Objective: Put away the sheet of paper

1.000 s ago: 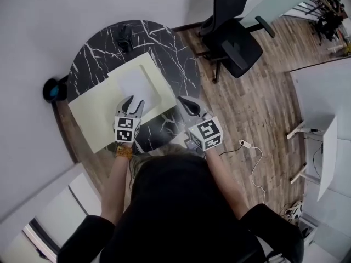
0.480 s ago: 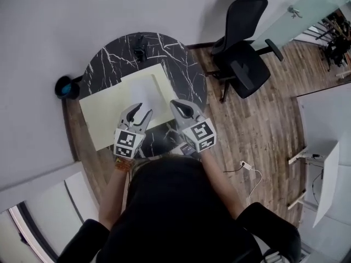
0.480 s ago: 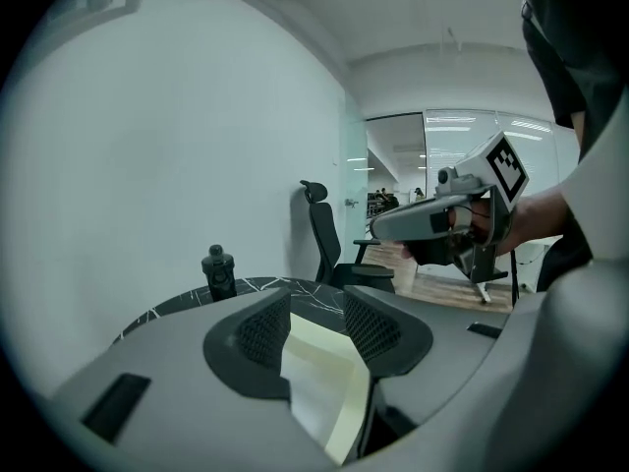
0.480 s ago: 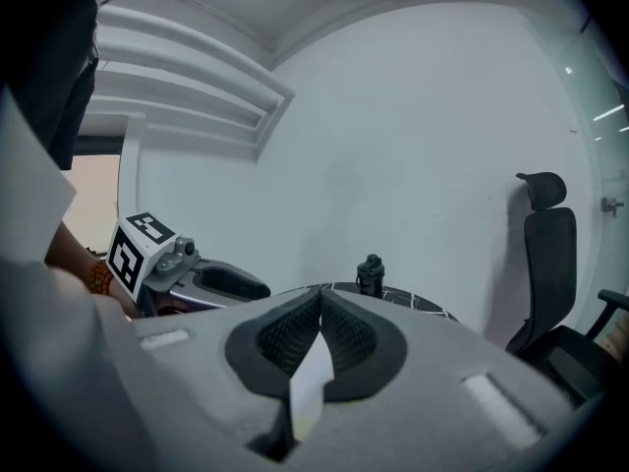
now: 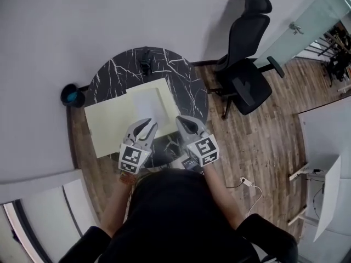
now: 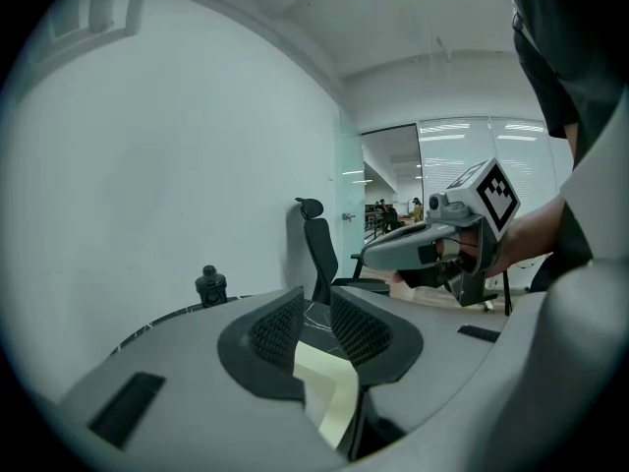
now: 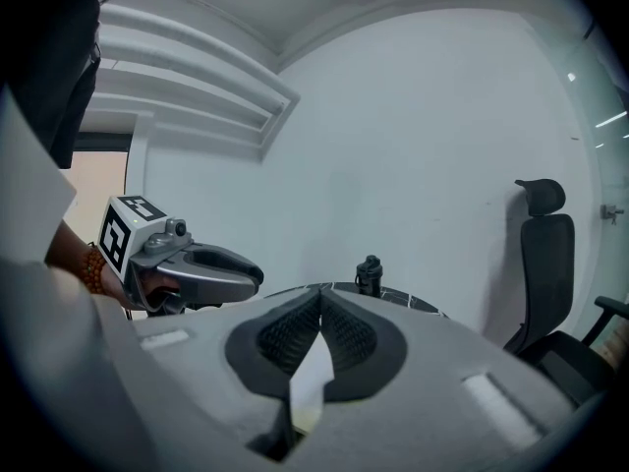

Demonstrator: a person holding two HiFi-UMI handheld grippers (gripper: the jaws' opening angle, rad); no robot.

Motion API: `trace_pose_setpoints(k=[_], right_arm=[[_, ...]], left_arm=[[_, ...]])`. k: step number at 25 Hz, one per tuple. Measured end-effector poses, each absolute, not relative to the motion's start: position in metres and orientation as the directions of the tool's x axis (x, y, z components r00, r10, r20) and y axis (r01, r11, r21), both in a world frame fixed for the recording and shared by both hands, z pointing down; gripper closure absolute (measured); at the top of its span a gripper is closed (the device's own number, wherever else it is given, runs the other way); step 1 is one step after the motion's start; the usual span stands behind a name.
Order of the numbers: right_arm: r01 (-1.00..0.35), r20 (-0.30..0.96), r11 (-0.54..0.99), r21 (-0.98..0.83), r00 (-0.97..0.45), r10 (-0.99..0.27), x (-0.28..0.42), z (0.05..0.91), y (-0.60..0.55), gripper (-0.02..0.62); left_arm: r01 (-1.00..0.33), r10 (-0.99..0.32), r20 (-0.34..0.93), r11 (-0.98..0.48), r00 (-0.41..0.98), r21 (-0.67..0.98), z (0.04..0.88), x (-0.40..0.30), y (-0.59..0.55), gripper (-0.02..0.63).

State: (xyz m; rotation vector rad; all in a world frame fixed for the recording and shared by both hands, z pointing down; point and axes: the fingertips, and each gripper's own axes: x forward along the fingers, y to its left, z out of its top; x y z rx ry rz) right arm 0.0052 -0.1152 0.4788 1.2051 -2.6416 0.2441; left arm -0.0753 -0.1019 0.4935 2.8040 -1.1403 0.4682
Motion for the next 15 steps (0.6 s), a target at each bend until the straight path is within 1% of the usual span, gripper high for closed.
trace_pose_setpoints(k=[2, 3, 9, 12, 15], right_arm=[[-0.761, 0.271, 0.645, -0.061, -0.635, -0.723, 0.006, 0.478, -0.113, 0.597], [-0.763, 0.267, 0.643, -0.063, -0.634, -0.726, 0.006, 0.478, -0.112, 0.597], [-0.757, 0.252, 0.650, -0.069, -0.643, -0.723, -0.002, 0.475, -0.105, 0.597], [-0.743, 0.203, 0.669, -0.038, -0.661, -0.722, -0.012, 0.464, -0.104, 0.597], [-0.754, 0.136, 0.656, 0.031, -0.647, -0.751, -0.006, 0.450, -0.101, 0.597]], left_arm=[[-0.675, -0.658, 0.288, -0.736, 0.696, -0.053, 0.487, -0.066, -0.099, 0.545], [-0.668, -0.655, 0.282, -0.742, 0.701, -0.061, 0.485, -0.062, -0.097, 0.551], [-0.649, -0.634, 0.300, -0.758, 0.713, -0.062, 0.481, -0.057, -0.094, 0.552], [-0.655, -0.646, 0.285, -0.752, 0.708, -0.076, 0.472, -0.061, -0.094, 0.551], [-0.661, -0.655, 0.278, -0.746, 0.703, -0.083, 0.470, -0.062, -0.091, 0.552]])
